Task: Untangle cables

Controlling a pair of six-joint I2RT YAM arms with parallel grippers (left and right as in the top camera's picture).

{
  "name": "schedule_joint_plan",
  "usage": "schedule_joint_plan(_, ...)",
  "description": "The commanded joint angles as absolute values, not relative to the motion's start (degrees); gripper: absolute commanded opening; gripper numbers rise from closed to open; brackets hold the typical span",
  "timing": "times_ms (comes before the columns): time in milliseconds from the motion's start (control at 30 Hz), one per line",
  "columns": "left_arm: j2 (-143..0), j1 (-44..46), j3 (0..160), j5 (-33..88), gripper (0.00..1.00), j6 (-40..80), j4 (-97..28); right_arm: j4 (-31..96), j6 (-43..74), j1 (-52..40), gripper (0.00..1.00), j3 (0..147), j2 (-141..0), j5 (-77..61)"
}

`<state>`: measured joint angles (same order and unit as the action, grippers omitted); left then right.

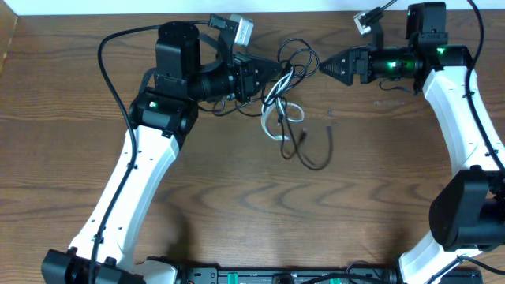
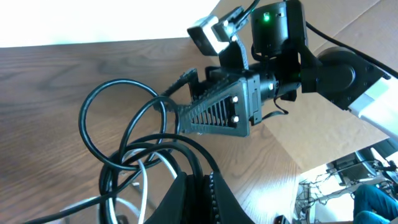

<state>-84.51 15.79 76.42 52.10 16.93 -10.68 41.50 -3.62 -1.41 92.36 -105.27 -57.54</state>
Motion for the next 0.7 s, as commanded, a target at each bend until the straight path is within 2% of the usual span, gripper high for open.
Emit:
schedule_joint_plan(0, -83.5, 15.6, 77.1, 53.3, 0.07, 17.3, -11.3, 39.6, -4.3, -1.4, 0.82, 92.6, -105.4, -62.3)
schedule_joint_plan(233, -83.5, 15.6, 77.1, 53.3, 0.07, 17.3, -13.2, 36.7, -2.2, -1.7, 0.81, 92.6, -105.4, -63.9)
schedule_joint_plan(400, -83.5, 15.6, 77.1, 53.3, 0.07, 17.3, -13.2, 37.0, -2.2, -4.6, 0.76, 92.6, -105.4, -59.7)
schedule_joint_plan(533, -83.5, 15.6, 77.1, 53.4, 0.07, 17.3, -13.4, 37.1, 4.9, -8.8, 0.65, 92.6, -105.4, -41.8)
schedule_joint_plan(667, -83.5, 15.6, 77.1, 53.3, 0.08, 17.3, -14.1, 38.4, 13.8, -11.5, 0.47, 92.6, -105.5, -19.4)
